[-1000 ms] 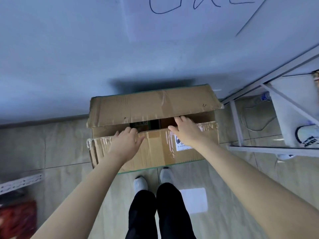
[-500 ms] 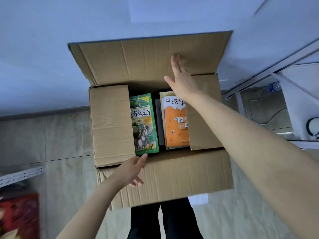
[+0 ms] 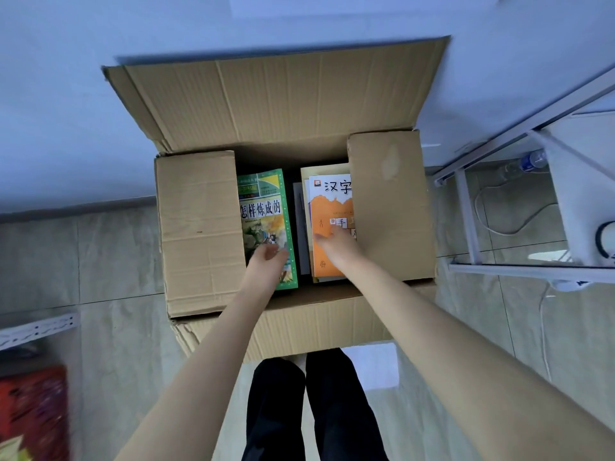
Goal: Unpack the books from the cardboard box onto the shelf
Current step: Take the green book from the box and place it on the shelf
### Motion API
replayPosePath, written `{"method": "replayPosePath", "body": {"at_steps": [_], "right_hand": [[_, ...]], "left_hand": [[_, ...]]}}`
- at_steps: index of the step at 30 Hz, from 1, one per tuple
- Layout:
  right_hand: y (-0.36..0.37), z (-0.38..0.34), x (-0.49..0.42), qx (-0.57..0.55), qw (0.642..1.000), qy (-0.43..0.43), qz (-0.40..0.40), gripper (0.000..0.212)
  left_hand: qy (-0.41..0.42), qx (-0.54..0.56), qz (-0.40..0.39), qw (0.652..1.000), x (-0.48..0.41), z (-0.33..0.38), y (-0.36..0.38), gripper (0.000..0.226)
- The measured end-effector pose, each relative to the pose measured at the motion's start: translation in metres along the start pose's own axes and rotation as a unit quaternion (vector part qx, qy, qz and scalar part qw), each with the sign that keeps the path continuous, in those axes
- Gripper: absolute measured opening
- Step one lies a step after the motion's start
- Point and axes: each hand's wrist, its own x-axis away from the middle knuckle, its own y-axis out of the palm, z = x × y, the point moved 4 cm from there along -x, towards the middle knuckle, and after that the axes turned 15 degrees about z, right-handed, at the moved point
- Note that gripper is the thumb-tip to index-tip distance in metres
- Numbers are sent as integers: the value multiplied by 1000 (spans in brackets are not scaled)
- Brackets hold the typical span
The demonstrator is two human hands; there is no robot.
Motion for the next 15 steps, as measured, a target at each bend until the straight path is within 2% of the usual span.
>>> {"method": "replayPosePath", "body": {"at_steps": [3,7,9,13,15], "right_hand": [[-4,3,8,18,993,-19,116,46],[-16,-2,29,75,971,-70,217,58],[-29,-2,36,88,968,-71,224,67],[-70,15,27,83,974,-30,207,73],[-93,27,16,135,966,-24,220,75]], "left_hand": [[24,-111,21,993,2,-10,8,58],[137,-265,118,947,28,-1,1,68],[172,-298,150,927,36,3,-12,69],[164,-359,174,902,22,-3,-51,72],[150,-391,182,889,7,-9,-67,77]]}}
